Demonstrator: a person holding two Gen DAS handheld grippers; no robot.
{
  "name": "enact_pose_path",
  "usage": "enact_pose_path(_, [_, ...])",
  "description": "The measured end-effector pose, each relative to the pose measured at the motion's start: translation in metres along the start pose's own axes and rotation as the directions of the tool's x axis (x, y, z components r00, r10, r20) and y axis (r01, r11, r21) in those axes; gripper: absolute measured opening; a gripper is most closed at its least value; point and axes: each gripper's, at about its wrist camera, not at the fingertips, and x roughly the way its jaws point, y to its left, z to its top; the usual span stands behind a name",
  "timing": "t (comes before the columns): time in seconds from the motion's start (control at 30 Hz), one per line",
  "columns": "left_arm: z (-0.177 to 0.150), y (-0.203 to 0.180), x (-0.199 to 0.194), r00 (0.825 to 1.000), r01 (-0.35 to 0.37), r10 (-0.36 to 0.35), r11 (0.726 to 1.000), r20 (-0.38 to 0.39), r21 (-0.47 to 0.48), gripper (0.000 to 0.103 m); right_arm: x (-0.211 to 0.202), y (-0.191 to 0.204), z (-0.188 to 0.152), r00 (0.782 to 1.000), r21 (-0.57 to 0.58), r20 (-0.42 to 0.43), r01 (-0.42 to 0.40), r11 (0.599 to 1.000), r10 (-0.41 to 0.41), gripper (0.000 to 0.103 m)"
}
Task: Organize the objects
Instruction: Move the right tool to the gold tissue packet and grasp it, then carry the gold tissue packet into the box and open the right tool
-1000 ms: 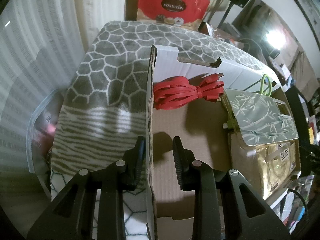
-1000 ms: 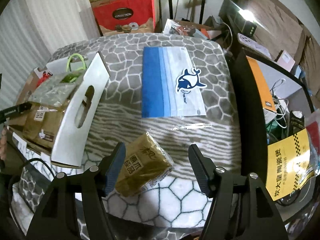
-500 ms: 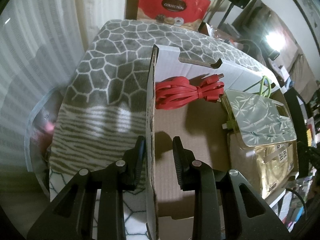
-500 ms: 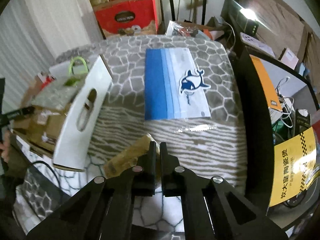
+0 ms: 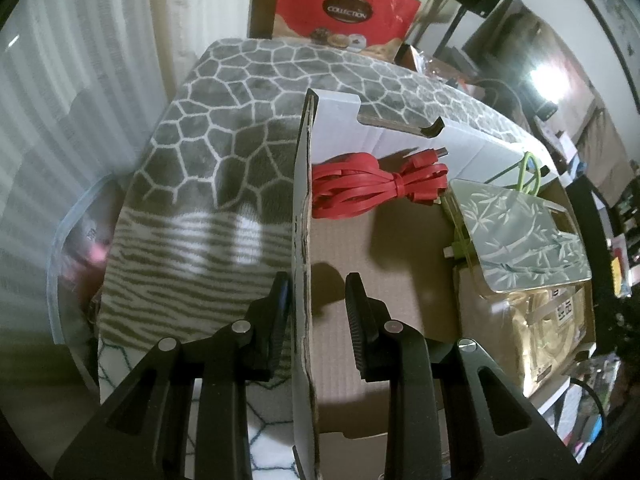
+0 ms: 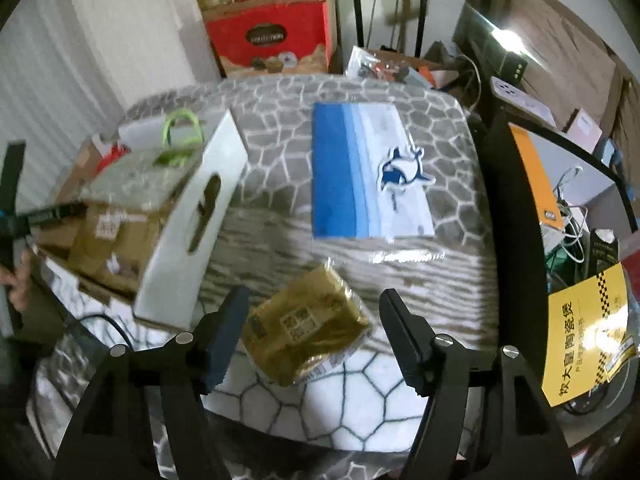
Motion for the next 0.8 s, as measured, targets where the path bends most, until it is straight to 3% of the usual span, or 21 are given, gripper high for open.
enact_pose_path(0.2, [0.000, -0.001, 0.000, 1.000, -0.009, 0.009, 1.000, 0.002, 0.005, 0.025, 0.021, 0.000, -0.009, 0.999, 0.116, -0.041, 0.011, 0.993, -0.006, 0.075])
enact_pose_path(0.37, [0.000, -0.001, 0.000, 1.000, 0.001, -0.001, 1.000, -0.002, -0.003, 0.025, 0.026, 0.014, -0.016, 0.998, 0.066, -0.047, 0.036, 0.997, -0.033, 0.083])
enact_pose_path(0.47, [0.000, 0.000, 0.000, 1.000, -0.003, 0.003, 1.000, -0.001, -0.001, 0.025, 0.032, 0.015, -0.017, 0.996, 0.097, -0.066, 0.068, 0.993, -0.062, 0.083])
enact_pose_path(0.67, [0.001, 0.001, 0.000, 1.000, 0.013, -0.013, 1.000, -0.008, -0.011, 0.025, 0.037, 0.017, -0.016, 0.994, 0.083, -0.049, 0.106, 0.991, -0.102, 0.075])
enact_pose_path(0.8, [0.001, 0.002, -0.001, 1.000, 0.025, -0.025, 1.000, -0.008, -0.019, 0.025, 0.030, 0.010, -0.015, 0.996, 0.096, -0.028, 0.090, 0.991, -0.087, 0.071])
